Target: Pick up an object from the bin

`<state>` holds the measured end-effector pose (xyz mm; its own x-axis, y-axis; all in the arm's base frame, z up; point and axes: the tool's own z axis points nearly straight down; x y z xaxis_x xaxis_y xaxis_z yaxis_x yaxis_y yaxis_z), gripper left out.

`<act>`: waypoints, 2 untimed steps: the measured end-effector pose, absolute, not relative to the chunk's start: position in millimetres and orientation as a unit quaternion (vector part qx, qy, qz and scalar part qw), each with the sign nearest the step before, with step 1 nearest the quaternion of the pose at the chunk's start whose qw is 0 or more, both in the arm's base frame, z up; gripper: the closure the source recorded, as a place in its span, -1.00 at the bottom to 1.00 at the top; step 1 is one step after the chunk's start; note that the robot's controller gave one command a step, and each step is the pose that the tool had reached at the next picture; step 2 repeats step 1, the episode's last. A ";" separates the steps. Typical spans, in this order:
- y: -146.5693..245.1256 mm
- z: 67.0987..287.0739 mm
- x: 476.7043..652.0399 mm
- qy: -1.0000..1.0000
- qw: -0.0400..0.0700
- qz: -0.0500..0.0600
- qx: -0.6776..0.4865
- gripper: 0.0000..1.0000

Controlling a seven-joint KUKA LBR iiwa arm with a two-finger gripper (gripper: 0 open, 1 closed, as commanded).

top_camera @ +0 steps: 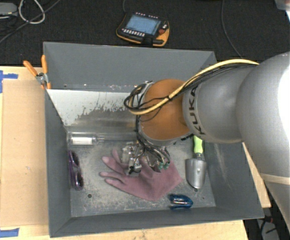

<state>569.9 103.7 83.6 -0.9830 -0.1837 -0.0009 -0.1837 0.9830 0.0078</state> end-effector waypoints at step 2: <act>93.5 181.0 565.8 0.995 -0.001 0.004 -0.097 1.00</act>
Offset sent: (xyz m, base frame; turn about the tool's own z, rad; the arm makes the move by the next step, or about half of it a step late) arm -0.0223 -0.0176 0.1515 -0.0373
